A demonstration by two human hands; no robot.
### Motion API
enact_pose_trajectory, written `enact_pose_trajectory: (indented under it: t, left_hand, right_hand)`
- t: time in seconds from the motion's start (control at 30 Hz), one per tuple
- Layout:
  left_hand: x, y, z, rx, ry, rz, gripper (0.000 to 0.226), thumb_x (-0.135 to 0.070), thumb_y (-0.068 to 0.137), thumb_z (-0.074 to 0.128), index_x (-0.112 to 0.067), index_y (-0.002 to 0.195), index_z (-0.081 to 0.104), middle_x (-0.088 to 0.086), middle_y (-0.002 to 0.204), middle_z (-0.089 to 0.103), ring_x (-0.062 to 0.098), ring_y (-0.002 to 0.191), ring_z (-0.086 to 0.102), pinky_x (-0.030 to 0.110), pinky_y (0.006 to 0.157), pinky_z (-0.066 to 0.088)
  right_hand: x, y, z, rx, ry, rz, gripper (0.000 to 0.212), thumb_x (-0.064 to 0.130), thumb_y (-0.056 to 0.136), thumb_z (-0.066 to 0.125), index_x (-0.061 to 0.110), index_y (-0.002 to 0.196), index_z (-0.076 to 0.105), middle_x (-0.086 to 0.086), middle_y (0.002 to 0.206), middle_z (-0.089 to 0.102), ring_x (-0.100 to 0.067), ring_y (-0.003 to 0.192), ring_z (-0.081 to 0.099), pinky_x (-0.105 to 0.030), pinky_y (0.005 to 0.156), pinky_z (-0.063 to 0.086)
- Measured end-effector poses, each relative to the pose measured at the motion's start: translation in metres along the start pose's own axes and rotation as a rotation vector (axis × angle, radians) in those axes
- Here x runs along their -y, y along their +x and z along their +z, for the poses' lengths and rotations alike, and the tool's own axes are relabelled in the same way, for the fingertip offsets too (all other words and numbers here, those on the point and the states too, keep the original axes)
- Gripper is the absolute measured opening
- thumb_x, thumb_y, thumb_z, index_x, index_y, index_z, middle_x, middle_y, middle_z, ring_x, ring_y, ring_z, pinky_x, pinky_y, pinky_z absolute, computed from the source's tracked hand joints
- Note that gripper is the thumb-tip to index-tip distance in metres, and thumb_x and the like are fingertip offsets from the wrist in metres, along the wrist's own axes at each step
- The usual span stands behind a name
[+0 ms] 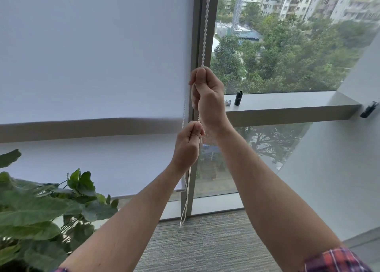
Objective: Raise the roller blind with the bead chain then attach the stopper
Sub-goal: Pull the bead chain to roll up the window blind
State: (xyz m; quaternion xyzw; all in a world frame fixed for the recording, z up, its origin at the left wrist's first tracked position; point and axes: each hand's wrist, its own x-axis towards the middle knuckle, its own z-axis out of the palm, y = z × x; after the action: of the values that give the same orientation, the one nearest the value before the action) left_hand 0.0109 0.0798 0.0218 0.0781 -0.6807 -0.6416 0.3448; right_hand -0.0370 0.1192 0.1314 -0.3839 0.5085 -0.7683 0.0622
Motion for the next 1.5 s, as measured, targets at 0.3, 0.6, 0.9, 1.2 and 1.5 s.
enact_pose_trajectory:
  t: [0.3,0.6,0.9,1.2,1.5]
  left_hand:
    - [0.017,-0.019,0.002,0.122,-0.117,-0.092,0.033,-0.009,0.093,0.042,-0.012,0.060,0.049,-0.006,0.052,0.039,0.013,0.051,0.033,0.028,0.050,0.026]
    - [-0.011,0.007,-0.020,0.030,-0.147,-0.056,0.040,-0.040,0.098,0.037,-0.023,0.094,0.073,0.001,0.086,0.070,0.017,0.086,0.065,0.035,0.079,0.050]
    - [-0.075,0.028,0.010,0.080,-0.222,0.097,0.034,-0.024,0.105,0.037,-0.007,0.096,0.065,0.003,0.057,0.035,0.013,0.047,0.029,0.022,0.043,0.027]
    - [-0.035,0.012,0.007,0.055,-0.129,0.041,0.035,-0.030,0.101,0.042,-0.017,0.070,0.051,-0.004,0.050,0.032,0.011,0.043,0.027,0.024,0.041,0.024]
    - [-0.017,0.007,0.000,-0.053,-0.043,0.055,0.037,-0.024,0.099,0.042,-0.030,0.064,0.054,-0.014,0.051,0.047,0.001,0.048,0.037,0.019,0.049,0.032]
  right_hand:
    - [-0.026,-0.031,-0.010,-0.077,-0.022,-0.006,0.033,0.022,0.102,0.042,0.018,0.070,0.051,0.005,0.052,0.030,-0.011,0.044,0.023,-0.028,0.039,0.017]
    - [-0.074,-0.074,-0.023,-0.056,-0.053,0.108,0.034,0.018,0.101,0.043,0.008,0.070,0.052,0.018,0.054,0.044,-0.001,0.046,0.035,-0.016,0.046,0.030]
    - [-0.085,-0.084,-0.028,-0.082,-0.019,0.185,0.052,0.001,0.103,0.039,0.027,0.059,0.047,0.015,0.051,0.036,-0.004,0.045,0.026,-0.018,0.043,0.024]
    - [-0.113,-0.110,-0.042,-0.012,-0.166,0.272,0.032,0.017,0.099,0.046,0.008,0.068,0.045,0.009,0.055,0.041,-0.012,0.051,0.032,-0.031,0.049,0.027]
    - [-0.061,-0.054,-0.044,-0.044,-0.189,0.205,0.042,0.038,0.101,0.038,0.011,0.122,0.063,-0.012,0.107,0.069,-0.023,0.099,0.066,-0.036,0.088,0.054]
